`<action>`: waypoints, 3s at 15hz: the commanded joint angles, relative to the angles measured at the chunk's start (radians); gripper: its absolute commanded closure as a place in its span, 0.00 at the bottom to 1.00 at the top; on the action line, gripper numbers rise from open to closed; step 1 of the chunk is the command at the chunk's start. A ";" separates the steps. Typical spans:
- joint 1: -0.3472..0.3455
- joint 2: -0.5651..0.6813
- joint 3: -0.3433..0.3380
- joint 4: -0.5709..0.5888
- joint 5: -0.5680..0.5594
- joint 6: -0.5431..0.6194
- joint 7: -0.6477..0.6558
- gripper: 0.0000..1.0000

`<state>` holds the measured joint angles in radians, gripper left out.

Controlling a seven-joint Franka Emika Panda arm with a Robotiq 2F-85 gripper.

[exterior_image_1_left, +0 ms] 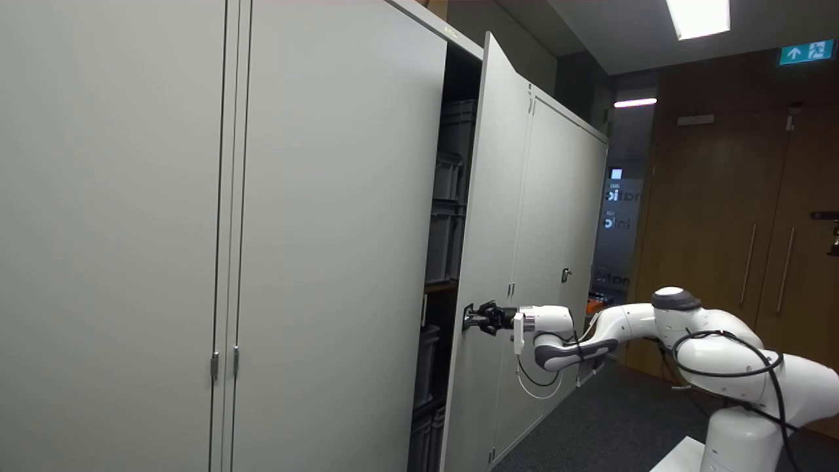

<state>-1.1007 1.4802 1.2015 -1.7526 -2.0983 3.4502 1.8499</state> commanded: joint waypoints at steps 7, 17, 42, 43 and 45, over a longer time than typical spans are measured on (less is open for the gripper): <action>-0.078 0.000 0.060 -0.139 0.035 0.032 0.024 0.92; -0.066 0.000 0.055 -0.132 0.049 0.036 0.036 0.92; -0.026 0.000 0.049 -0.104 0.089 0.045 0.041 0.92; -0.025 0.000 0.049 -0.104 0.090 0.045 0.041 0.92; -0.024 0.000 0.049 -0.104 0.090 0.045 0.042 0.92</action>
<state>-1.1330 1.4806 1.1962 -1.8069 -2.0319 3.4493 1.8562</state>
